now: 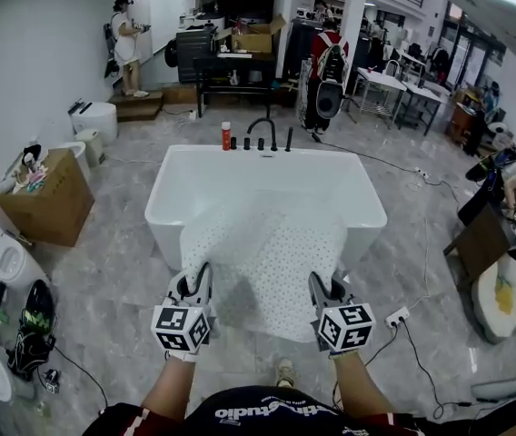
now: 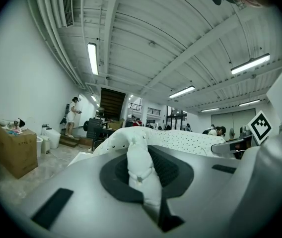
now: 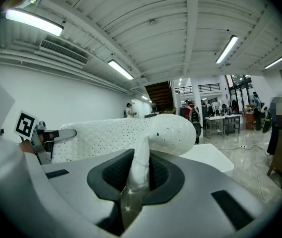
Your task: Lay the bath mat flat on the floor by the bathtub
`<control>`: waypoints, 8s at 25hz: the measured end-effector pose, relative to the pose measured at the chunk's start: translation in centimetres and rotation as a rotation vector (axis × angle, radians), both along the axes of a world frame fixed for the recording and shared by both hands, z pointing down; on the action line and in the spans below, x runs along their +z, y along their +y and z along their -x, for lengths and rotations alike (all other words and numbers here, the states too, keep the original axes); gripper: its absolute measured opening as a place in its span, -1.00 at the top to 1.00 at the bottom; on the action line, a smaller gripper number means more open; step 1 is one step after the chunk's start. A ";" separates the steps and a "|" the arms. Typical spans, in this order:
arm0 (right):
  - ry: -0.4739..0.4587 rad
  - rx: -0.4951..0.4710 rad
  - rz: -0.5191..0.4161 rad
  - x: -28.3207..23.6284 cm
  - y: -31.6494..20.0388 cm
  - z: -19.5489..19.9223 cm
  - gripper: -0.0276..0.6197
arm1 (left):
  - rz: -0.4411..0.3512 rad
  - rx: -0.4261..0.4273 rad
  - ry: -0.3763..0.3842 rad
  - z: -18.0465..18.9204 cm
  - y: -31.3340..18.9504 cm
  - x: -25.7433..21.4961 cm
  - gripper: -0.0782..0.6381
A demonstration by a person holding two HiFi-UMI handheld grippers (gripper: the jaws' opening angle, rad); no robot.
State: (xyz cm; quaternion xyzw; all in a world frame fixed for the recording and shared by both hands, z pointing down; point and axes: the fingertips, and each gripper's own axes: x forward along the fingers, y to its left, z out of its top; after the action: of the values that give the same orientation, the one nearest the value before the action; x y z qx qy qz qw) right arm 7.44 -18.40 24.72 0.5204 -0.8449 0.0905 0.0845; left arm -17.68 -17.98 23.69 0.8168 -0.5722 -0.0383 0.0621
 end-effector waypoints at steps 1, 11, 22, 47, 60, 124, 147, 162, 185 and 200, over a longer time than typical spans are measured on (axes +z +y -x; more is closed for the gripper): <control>-0.002 -0.008 -0.001 -0.1 -0.9 -0.3 0.72 | -0.001 -0.008 -0.002 -0.3 -0.6 -0.2 0.69; -0.024 -0.051 -0.008 -0.3 -9.8 -4.6 0.72 | -0.008 -0.057 -0.038 -4.1 -8.4 -1.1 0.69; -0.006 -0.032 0.064 4.5 -15.7 -10.3 0.72 | 0.066 -0.068 -0.052 -9.3 -14.3 3.1 0.69; 0.035 0.031 0.161 21.0 -19.0 -10.0 0.73 | 0.144 -0.039 -0.145 -8.3 -18.3 18.9 0.68; 0.059 0.075 0.127 35.5 -18.8 -11.6 0.73 | 0.100 -0.001 -0.134 -9.5 -18.5 33.3 0.68; 0.099 0.018 0.380 89.6 -32.6 -16.2 0.73 | 0.412 -0.030 -0.237 -14.2 -32.0 85.2 0.68; 0.158 0.114 0.450 95.6 -31.0 -22.5 0.24 | 0.535 -0.079 -0.259 -18.4 -34.1 94.4 0.69; 0.133 0.050 0.388 92.9 -28.4 -19.2 0.25 | 0.540 -0.224 -0.221 -12.0 -33.6 93.6 0.69; 0.140 0.012 0.353 90.8 -28.6 -15.9 0.26 | 0.578 -0.235 -0.317 -6.1 -32.5 94.7 0.55; 0.143 -0.027 0.352 91.5 -27.4 -12.7 0.26 | 0.494 -0.366 -0.377 2.6 -30.5 92.5 0.61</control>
State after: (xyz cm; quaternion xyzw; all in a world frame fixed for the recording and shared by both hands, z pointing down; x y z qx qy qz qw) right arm 20.13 -45.84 116.26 0.4915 -0.8147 0.1985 0.2353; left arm -20.24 -48.46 116.19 0.6539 -0.7024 0.2420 0.1433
